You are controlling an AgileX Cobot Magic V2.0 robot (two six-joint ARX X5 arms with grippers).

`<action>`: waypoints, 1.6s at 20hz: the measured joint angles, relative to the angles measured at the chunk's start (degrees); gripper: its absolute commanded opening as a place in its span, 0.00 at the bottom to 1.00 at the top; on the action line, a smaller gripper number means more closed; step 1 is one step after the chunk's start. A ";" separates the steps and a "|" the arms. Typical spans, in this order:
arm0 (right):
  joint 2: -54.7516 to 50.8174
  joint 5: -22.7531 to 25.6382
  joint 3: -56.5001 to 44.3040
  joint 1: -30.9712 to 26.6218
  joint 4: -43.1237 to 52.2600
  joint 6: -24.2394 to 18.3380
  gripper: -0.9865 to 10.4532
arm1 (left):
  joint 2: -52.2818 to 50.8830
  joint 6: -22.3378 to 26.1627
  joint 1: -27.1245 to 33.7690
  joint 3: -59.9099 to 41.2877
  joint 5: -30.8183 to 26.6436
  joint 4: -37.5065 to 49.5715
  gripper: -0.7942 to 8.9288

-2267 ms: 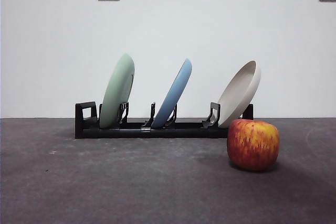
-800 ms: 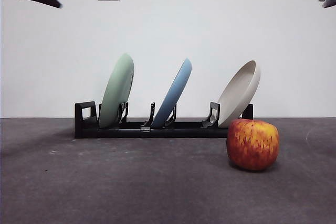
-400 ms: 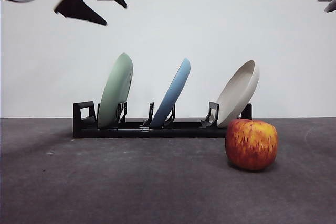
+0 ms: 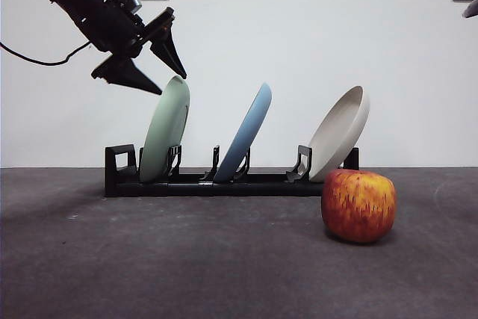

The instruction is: Take the green plate from the plate rack,put the plate on the table,take the apple from the table,put the apple in the plate

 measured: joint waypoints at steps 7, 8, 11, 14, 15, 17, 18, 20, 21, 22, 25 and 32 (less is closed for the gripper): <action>0.00 0.04 0.00 0.00 0.00 0.00 0.39 | -0.15 0.02 -0.37 0.07 1.38 -0.15 0.07; 0.00 0.02 0.00 0.00 0.00 0.00 0.39 | -0.15 0.28 -0.48 0.07 1.46 -0.15 0.07; 0.00 0.04 0.00 0.00 0.00 0.00 0.39 | -0.15 0.46 -0.46 0.07 3.91 0.20 0.07; 0.00 0.04 0.00 0.00 0.00 0.00 0.39 | -0.17 0.46 -0.46 1.77 6.95 -1.03 0.07; 0.00 0.04 0.00 0.00 0.00 0.00 0.39 | -0.55 0.46 -0.48 2.93 7.74 -1.33 0.07; 0.00 0.04 0.00 0.00 0.00 -0.02 0.39 | -3.13 0.48 -0.74 4.83 8.50 -2.78 0.07; 0.00 0.04 0.00 0.00 0.00 -0.04 0.39 | -4.74 0.48 -0.81 5.97 8.61 -3.91 0.07; 0.00 0.04 0.00 0.00 0.00 -0.59 0.39 | -9.38 0.68 -1.20 7.98 8.61 -6.69 0.07; 0.00 0.07 0.00 0.00 0.00 -1.07 0.39 | -12.04 1.05 -1.38 8.57 8.66 -8.66 0.07; 0.00 0.07 0.00 0.00 0.00 -1.46 0.39 | -14.80 1.79 -1.53 8.81 8.66 -10.91 0.07; 0.00 0.04 0.00 -0.02 0.00 -1.99 0.39 | -22.29 5.90 -2.67 8.87 8.59 -19.21 0.07; 0.00 0.04 0.00 -0.02 0.00 -2.16 0.39 | -37.33 16.59 -17.09 8.87 -15.39 -46.29 0.07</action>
